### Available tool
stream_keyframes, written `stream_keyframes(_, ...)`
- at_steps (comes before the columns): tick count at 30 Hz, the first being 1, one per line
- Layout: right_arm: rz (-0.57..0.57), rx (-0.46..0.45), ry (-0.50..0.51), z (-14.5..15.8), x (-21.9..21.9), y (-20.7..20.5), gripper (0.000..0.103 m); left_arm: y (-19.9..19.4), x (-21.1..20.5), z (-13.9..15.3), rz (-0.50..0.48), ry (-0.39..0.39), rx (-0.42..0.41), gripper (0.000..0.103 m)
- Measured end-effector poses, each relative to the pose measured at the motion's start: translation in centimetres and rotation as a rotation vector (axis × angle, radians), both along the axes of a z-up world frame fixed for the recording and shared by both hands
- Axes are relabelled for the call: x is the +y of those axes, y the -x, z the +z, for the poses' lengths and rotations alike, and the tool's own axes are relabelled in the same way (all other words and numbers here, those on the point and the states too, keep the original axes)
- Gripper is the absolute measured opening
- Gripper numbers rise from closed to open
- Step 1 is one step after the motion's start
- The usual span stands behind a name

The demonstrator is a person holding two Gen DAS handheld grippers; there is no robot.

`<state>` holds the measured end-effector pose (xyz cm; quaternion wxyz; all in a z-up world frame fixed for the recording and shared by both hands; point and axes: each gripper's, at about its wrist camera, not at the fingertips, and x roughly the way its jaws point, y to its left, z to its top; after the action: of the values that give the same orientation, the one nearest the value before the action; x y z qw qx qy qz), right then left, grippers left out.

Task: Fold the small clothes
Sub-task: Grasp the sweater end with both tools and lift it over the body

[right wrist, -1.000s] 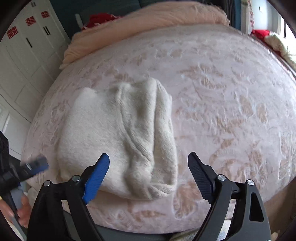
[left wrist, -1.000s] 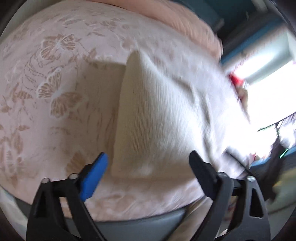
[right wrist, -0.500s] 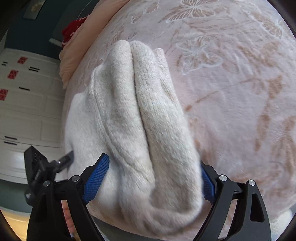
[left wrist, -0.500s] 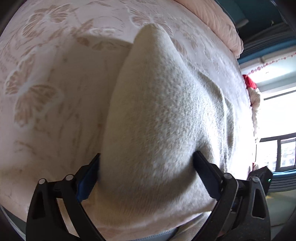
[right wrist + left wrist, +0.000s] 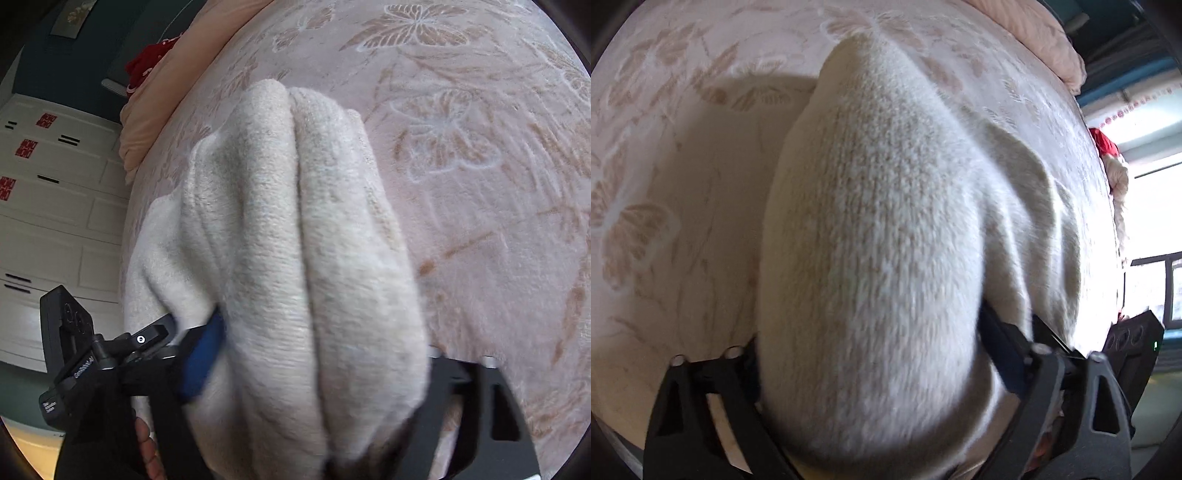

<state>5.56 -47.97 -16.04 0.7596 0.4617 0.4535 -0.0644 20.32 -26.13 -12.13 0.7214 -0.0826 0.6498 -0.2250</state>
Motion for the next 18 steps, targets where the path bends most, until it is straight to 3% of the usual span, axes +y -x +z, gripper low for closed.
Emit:
stream_keyframes(1, -0.009, -0.016, -0.013, 0.5, -0.1, 0.4, 0.041, 0.5, 0.0, 0.9, -0.023, -0.007, -0.026, 0.075)
stream_keyframes(4, 0.001, -0.034, 0.028, 2.6, 0.9, 1.4, 0.037, 1.9, -0.1, 3.5, -0.084, -0.020, -0.087, 0.060)
stream_keyframes(10, 0.031, -0.062, 0.053, 6.5, 3.0, 5.6, 0.037, 6.3, 0.3, 8.8, -0.189, -0.035, -0.161, 0.057)
stream_keyframes(18, 0.009, -0.135, 0.117, 12.5, 4.5, 13.6, 0.037, 12.4, 1.3, 13.6, -0.292, -0.019, -0.219, 0.057)
